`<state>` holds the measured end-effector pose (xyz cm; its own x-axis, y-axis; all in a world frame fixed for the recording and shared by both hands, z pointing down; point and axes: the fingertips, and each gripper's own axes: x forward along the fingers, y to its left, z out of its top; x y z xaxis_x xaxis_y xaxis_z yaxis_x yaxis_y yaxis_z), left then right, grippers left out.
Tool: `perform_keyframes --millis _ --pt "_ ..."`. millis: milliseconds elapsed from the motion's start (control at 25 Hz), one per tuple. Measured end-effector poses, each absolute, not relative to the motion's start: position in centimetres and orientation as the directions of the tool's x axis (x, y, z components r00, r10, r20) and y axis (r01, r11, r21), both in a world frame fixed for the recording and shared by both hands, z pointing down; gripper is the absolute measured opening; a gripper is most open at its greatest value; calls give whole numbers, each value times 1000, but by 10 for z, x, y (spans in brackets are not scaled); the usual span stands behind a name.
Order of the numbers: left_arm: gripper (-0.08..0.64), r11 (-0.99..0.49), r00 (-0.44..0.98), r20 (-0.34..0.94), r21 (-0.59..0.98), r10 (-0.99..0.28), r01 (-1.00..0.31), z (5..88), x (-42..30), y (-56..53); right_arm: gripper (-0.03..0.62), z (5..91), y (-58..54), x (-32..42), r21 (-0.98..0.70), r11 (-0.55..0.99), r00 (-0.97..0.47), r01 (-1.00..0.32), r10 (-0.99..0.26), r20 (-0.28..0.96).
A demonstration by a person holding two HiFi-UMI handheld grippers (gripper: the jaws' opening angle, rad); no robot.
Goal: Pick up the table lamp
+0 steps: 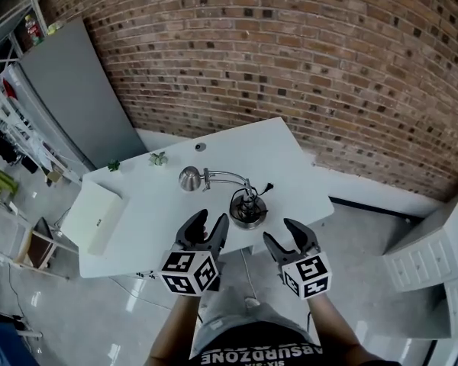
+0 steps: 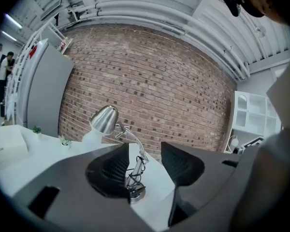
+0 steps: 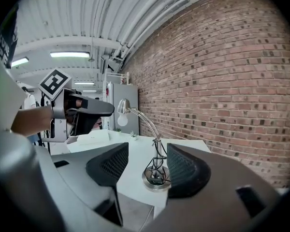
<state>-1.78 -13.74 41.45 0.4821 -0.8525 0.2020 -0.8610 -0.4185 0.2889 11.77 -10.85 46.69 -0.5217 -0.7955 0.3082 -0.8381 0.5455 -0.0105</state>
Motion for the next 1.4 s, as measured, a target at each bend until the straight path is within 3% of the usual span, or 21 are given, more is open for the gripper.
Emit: perform_keyframes --millis 520,760,1400 --pt "190 -368 460 175 390 -871 -844 422 -15 -173 232 503 -141 101 -26 593 -561 -805 -744 363" --pt "190 -359 500 156 521 -852 -774 429 -11 -197 244 511 -168 95 -29 593 -558 -805 -738 380" --pt "190 -260 425 119 636 -897 -727 445 -18 -249 249 551 -222 79 -44 628 -577 -777 -682 450"
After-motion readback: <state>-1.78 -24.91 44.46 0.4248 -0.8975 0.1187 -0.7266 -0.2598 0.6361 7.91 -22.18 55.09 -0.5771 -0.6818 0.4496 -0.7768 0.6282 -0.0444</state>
